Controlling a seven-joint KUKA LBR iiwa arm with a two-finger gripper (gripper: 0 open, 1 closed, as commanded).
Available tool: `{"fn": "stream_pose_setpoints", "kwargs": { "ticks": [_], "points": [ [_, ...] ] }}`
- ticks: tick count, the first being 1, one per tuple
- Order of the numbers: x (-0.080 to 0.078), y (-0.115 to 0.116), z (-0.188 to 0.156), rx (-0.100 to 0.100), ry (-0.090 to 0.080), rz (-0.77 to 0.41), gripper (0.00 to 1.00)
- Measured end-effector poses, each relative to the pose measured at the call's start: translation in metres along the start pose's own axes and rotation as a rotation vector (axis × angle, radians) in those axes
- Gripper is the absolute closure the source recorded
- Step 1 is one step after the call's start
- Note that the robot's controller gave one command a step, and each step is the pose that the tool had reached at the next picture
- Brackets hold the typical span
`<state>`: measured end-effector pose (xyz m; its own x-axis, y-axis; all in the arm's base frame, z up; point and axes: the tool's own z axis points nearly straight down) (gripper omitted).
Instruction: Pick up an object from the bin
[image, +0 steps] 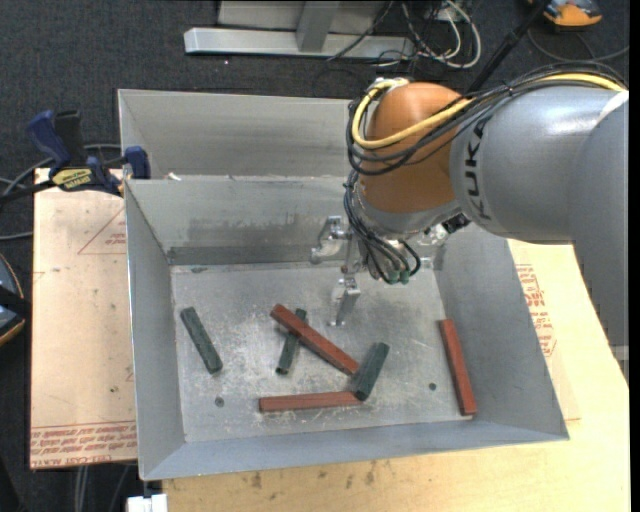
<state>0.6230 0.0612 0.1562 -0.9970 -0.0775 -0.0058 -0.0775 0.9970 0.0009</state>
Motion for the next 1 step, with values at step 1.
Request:
{"fn": "stream_pose_setpoints", "kwargs": {
  "ticks": [1],
  "points": [
    [0.0047,0.0225,0.0628,-0.001,-0.003,-0.01,1.0]
  ]
}}
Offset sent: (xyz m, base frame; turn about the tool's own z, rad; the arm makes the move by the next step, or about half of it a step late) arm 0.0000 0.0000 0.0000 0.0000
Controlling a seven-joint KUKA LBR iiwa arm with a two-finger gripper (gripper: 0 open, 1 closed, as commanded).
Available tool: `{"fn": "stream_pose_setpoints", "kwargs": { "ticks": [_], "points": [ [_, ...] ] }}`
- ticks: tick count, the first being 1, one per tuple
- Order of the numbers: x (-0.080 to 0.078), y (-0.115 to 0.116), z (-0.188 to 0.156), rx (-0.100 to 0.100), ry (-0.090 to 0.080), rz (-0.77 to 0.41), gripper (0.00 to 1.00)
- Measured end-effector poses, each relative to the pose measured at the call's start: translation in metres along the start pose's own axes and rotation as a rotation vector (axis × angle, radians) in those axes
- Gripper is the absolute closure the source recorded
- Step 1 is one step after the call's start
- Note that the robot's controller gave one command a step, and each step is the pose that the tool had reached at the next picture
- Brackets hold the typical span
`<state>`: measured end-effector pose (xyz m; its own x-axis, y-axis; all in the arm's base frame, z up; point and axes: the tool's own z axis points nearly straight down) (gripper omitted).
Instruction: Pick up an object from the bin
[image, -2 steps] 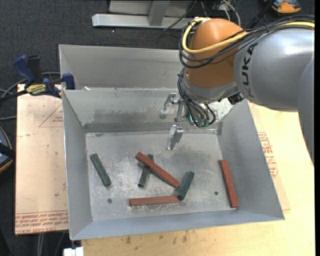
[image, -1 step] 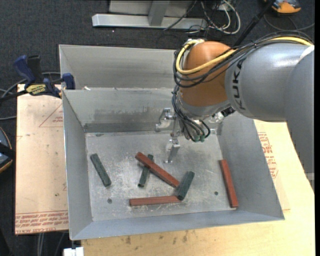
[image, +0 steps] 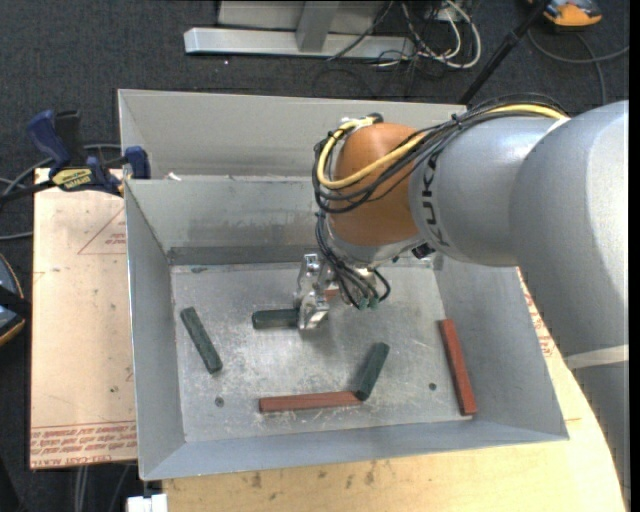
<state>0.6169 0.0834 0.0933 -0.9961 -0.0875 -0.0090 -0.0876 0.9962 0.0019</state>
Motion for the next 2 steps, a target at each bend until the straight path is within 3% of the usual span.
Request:
{"fn": "stream_pose_setpoints", "kwargs": {
  "ticks": [1,2],
  "points": [
    [0.0,0.0,0.0,0.0,0.0,0.0,1.0],
    [0.024,0.006,-0.129,0.001,0.006,0.055,1.0]
  ]
}}
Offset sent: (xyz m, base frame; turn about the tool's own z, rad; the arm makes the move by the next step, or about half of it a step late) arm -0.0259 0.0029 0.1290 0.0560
